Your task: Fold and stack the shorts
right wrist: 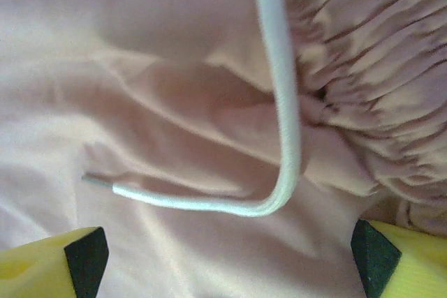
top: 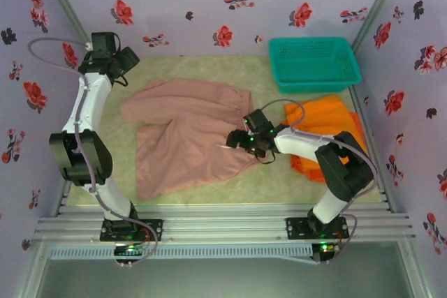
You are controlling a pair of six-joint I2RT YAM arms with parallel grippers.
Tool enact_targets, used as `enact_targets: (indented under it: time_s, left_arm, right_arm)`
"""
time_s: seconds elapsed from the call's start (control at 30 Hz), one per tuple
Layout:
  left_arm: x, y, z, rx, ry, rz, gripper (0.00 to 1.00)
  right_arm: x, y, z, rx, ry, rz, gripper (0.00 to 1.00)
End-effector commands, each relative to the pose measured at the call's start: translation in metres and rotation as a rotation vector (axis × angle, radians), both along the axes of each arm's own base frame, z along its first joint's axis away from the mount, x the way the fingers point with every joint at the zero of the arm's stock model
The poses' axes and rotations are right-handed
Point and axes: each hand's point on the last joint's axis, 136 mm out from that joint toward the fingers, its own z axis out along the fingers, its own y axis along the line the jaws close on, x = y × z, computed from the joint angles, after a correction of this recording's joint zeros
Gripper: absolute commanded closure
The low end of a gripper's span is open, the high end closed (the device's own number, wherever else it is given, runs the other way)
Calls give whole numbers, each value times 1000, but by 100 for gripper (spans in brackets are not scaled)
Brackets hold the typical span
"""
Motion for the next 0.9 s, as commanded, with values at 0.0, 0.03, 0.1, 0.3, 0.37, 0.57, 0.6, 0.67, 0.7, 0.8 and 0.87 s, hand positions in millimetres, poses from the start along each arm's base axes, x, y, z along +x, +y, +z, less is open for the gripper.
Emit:
enact_targets:
  time_s: [0.0,0.03,0.1,0.3,0.37,0.57,0.6,0.67,0.7,0.8,0.87]
  left_arm:
    - [-38,8,3,22,44,23,7]
    - [-45,4,-1,1,43,19,3]
    - [-58,-2,-10,-41,46,10,1]
    - [-83,-21,-79,-159,126,-10,1]
    - [-80,-27,-98,-190,136,-30,1]
    - [-24,-42,-83,-237,26,-129,1]
    - [-10,-47,-80,-258,19,-154,0]
    - [17,-57,-76,-296,18,-191,1]
    - [28,-61,-80,-311,31,-202,1]
    - [64,-78,-86,-350,26,-248,1]
    - [82,-87,-97,-367,47,-273,1]
  right_arm:
    - [-34,-3,9,-10,85,11,7]
    - [-33,-2,19,0,68,14,7]
    - [-26,-1,39,-2,22,21,7]
    - [28,26,97,-17,-106,114,7]
    - [52,42,102,11,-109,133,6]
    - [130,53,83,22,-72,95,3]
    - [141,51,80,20,-67,79,3]
    - [158,45,69,7,-58,57,2]
    - [165,41,62,-2,-49,44,2]
    - [177,37,43,-1,-16,26,1]
    - [183,34,32,-4,1,16,1]
